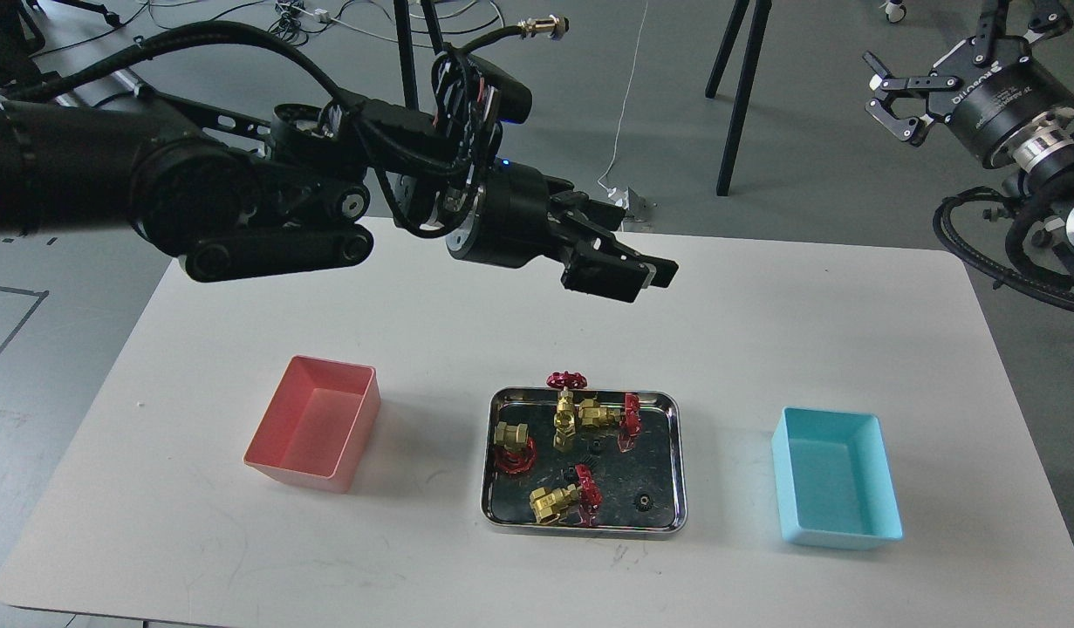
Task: Place valve in pink box and gear in blue box
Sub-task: 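Lower the left gripper onto a red-handled brass valve in the tray, then close the left gripper on the valve and lift it, then carry the valve over the pink box with the left gripper, then open the left gripper to drop the valve into the pink box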
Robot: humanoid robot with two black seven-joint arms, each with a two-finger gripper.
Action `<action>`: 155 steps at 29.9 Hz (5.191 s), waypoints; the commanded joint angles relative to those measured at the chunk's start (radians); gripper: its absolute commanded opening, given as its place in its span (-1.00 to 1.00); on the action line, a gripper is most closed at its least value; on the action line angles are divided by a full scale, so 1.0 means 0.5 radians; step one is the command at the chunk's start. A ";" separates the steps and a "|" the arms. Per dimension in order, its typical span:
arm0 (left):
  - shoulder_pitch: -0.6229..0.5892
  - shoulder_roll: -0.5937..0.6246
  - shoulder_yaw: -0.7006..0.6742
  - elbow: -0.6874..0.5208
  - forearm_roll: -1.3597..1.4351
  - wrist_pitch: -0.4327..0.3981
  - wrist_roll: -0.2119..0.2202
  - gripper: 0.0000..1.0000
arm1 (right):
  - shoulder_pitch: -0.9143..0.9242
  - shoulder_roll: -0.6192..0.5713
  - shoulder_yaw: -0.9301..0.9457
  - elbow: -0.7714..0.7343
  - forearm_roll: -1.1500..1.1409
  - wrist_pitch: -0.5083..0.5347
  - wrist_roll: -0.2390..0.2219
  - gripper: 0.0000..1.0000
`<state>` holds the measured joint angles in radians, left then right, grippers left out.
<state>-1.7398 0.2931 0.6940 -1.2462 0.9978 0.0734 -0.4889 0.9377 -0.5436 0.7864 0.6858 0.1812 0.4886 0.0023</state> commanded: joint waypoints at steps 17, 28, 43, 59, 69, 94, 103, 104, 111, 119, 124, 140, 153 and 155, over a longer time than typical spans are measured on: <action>0.454 0.184 0.195 0.062 0.314 0.108 0.000 1.00 | 0.238 0.019 -0.223 -0.019 0.000 0.000 -0.002 0.99; 0.779 0.150 0.168 0.237 0.477 0.285 0.000 1.00 | 0.245 0.032 -0.229 -0.019 0.000 0.000 -0.002 0.99; 0.976 -0.012 0.174 0.483 0.529 0.411 0.000 1.00 | 0.220 0.032 -0.235 -0.019 0.000 0.000 -0.002 0.99; 1.114 -0.065 0.183 0.566 0.572 0.445 0.000 1.00 | 0.186 0.075 -0.235 -0.022 -0.003 0.000 0.002 0.99; 1.197 -0.117 0.174 0.670 0.640 0.510 0.000 0.91 | 0.180 0.093 -0.235 -0.049 -0.003 0.000 0.002 0.99; 1.203 -0.108 0.198 0.676 0.701 0.593 0.000 -0.04 | 0.128 0.090 -0.235 -0.046 -0.003 0.000 0.002 0.99; 1.228 -0.105 0.195 0.695 0.802 0.626 0.000 -0.45 | 0.116 0.090 -0.235 -0.046 -0.003 0.000 0.005 0.99; 1.228 -0.105 0.195 0.698 0.802 0.641 0.000 -0.47 | 0.116 0.090 -0.235 -0.046 -0.003 0.000 0.005 0.99; 1.218 -0.071 0.171 0.698 0.802 0.715 0.000 -0.53 | 0.110 0.090 -0.235 -0.043 -0.003 0.000 0.005 0.99; 1.194 0.027 0.155 0.667 0.790 0.767 0.000 -0.53 | 0.110 0.093 -0.232 -0.043 -0.003 0.000 0.008 0.99; 1.179 0.202 0.030 0.536 0.793 0.826 0.000 -0.53 | 0.125 0.096 -0.229 -0.049 -0.003 0.000 0.008 0.99; 1.132 0.966 -0.213 0.096 0.851 0.831 0.000 -0.52 | 0.502 0.204 -0.232 -0.046 -0.003 -0.403 0.005 0.99; 1.378 1.202 -0.204 0.093 0.858 0.831 0.000 -0.53 | 0.561 0.240 -0.235 -0.040 -0.003 -0.434 0.005 0.99; 1.427 1.221 -0.207 0.096 0.858 0.831 0.000 -0.53 | 0.551 0.237 -0.235 -0.034 -0.003 -0.434 0.005 0.99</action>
<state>-1.0609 0.8882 0.5929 -1.1996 1.4262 0.4889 -0.4887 1.2217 -0.4242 0.6686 0.6644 0.1795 0.2702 0.0045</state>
